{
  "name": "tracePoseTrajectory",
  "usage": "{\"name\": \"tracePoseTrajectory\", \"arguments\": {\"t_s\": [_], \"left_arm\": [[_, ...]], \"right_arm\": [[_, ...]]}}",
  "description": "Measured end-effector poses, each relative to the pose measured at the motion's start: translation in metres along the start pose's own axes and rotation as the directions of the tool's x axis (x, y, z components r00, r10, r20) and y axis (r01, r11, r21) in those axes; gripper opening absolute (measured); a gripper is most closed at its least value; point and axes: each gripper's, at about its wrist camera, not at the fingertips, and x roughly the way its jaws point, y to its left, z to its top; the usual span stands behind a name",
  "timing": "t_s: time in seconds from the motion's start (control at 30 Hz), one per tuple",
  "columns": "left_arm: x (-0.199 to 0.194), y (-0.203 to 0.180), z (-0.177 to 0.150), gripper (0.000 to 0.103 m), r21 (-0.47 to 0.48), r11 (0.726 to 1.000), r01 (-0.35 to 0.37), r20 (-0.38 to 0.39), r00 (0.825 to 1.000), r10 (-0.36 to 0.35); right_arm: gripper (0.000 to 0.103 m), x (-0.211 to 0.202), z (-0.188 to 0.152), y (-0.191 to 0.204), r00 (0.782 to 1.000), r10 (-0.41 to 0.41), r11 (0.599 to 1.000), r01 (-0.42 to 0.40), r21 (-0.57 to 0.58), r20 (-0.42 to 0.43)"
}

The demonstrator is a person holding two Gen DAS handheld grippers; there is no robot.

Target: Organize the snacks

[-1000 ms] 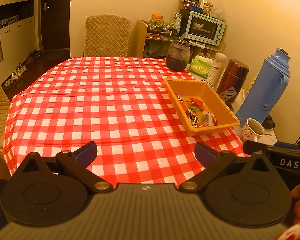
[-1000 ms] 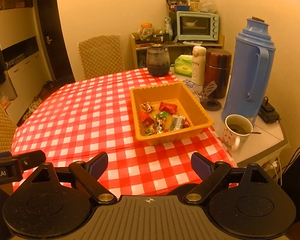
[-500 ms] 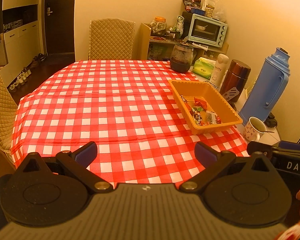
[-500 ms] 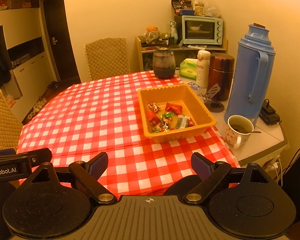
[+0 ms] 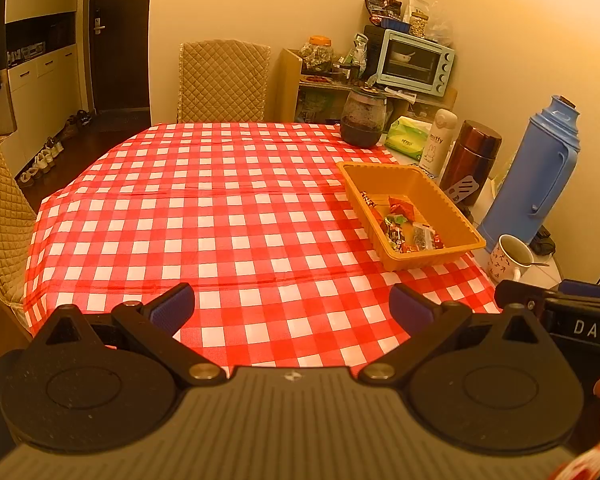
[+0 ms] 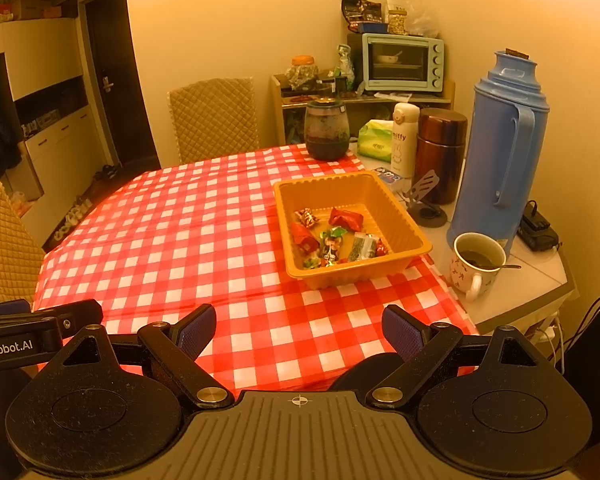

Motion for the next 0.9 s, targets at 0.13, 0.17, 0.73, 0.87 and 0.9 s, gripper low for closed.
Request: {"name": "tracePoseTrajectory", "arguments": {"t_s": [0.13,0.17,0.73,0.87,0.9], "left_arm": [[0.0001,0.0003,-0.0001,0.103,0.000,1.000,0.001,0.000,1.000,-0.001],[0.0002,0.0003,-0.0001,0.103,0.000,1.000,0.001,0.000,1.000,-0.001],[-0.0004,0.0013,-0.0003,0.103,0.005,1.000,-0.005,0.002,1.000,0.005],[-0.0003,0.0016,-0.0002,0.103,0.006,1.000,-0.004,0.003,1.000,0.004],[-0.0003,0.0021,-0.0001,0.103,0.006,1.000,-0.004,0.002,1.000,0.004]], "right_arm": [[0.089,0.0005,0.0002,-0.0001,1.000,0.002,1.000,-0.002,-0.003,-0.002],[0.089,0.0005,0.0001,0.0001,1.000,0.001,1.000,-0.001,-0.002,-0.002],[0.089,0.0015,0.0007,0.0012,1.000,0.001,1.000,-0.001,-0.003,0.001],[0.089,0.0011,0.0009,0.0011,1.000,0.001,1.000,-0.001,-0.004,0.002],[0.089,0.0014,0.0011,0.0013,1.000,0.001,1.000,-0.001,-0.005,0.003]]}}
